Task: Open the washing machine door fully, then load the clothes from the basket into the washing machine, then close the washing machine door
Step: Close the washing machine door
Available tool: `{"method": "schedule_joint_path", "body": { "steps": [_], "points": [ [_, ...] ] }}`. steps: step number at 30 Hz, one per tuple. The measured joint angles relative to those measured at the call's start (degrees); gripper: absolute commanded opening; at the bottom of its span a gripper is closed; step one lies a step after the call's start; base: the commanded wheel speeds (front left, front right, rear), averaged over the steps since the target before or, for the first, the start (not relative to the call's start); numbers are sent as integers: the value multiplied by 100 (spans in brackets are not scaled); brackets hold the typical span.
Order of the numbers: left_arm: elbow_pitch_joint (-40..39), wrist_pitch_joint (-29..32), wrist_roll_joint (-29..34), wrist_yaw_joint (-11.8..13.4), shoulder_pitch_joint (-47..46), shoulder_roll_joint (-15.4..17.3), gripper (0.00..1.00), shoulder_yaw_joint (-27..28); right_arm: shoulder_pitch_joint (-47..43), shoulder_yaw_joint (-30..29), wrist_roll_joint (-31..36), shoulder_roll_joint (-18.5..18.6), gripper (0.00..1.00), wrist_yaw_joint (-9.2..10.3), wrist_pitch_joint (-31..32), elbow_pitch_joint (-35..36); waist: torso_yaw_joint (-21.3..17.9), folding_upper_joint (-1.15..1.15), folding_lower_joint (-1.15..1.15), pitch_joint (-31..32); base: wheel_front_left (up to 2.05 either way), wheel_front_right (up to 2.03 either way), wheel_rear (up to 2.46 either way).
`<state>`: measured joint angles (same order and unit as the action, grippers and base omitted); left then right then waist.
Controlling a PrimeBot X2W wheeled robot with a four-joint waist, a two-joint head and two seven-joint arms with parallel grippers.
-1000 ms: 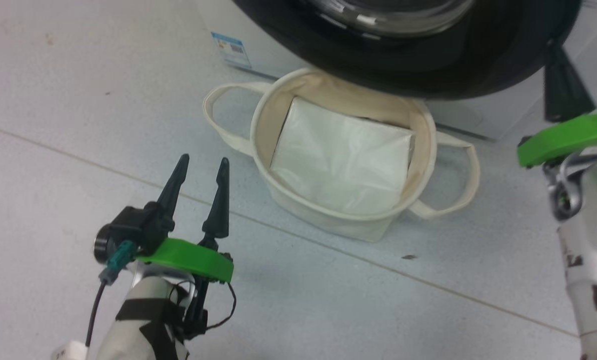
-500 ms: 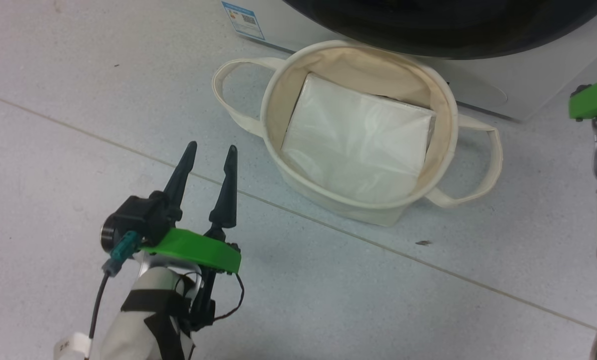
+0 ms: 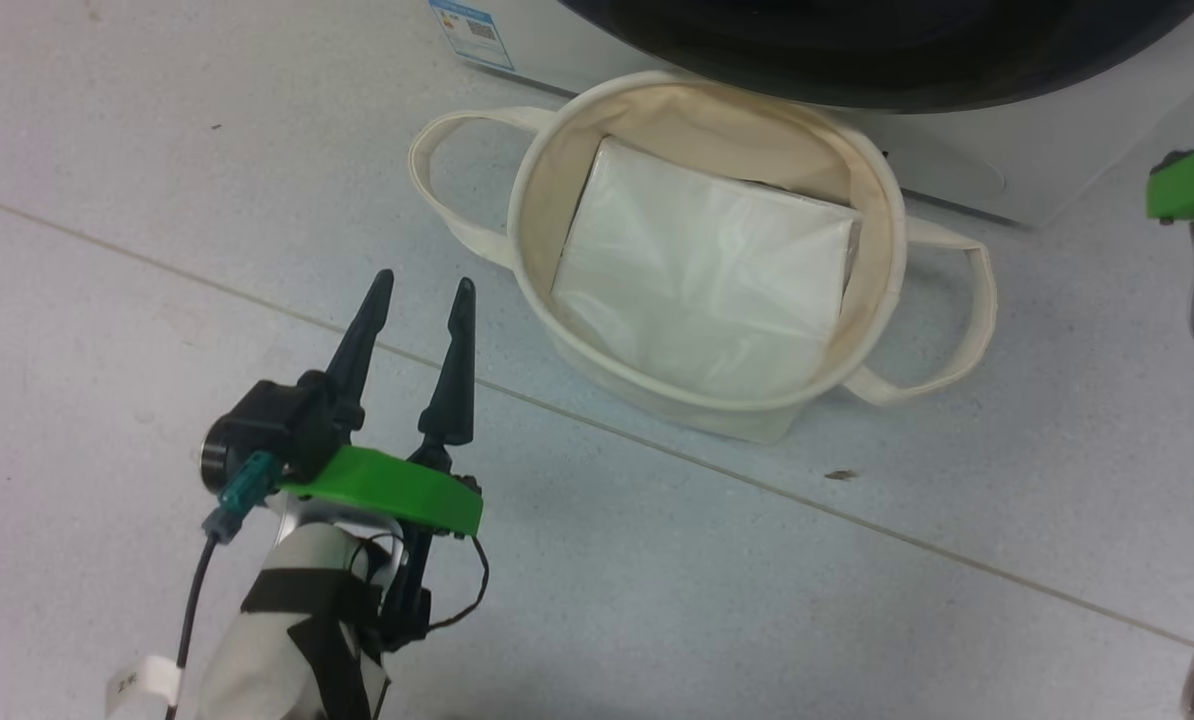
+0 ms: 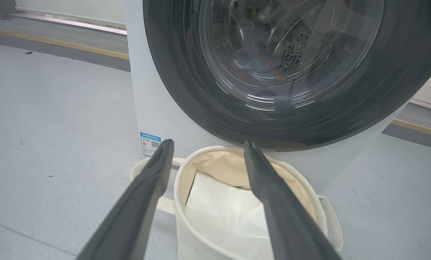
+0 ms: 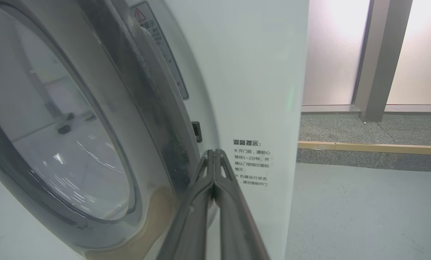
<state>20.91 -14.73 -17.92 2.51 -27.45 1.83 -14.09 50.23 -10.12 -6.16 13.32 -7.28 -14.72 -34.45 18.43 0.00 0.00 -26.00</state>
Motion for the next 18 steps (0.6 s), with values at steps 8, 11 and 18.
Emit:
{"method": "schedule_joint_path", "body": {
  "steps": [8, 11, 18],
  "points": [
    [-2, 0, 0, 2, -34, -4, 100, -3, 55, 94, -49, 21, 0, 0, -1, 100, 27, 0, 0, -109, 0, 0, 0],
    [-21, 0, -8, 7, -86, -4, 100, -14, 91, 109, -40, 34, 0, 0, -1, 92, 62, 0, 0, -140, 0, 0, 0],
    [-26, 0, -149, 51, -97, -7, 100, -107, 97, -34, -177, -54, 0, 0, -1, 931, 119, 0, 0, -108, 0, 0, 0]
  ]
}}
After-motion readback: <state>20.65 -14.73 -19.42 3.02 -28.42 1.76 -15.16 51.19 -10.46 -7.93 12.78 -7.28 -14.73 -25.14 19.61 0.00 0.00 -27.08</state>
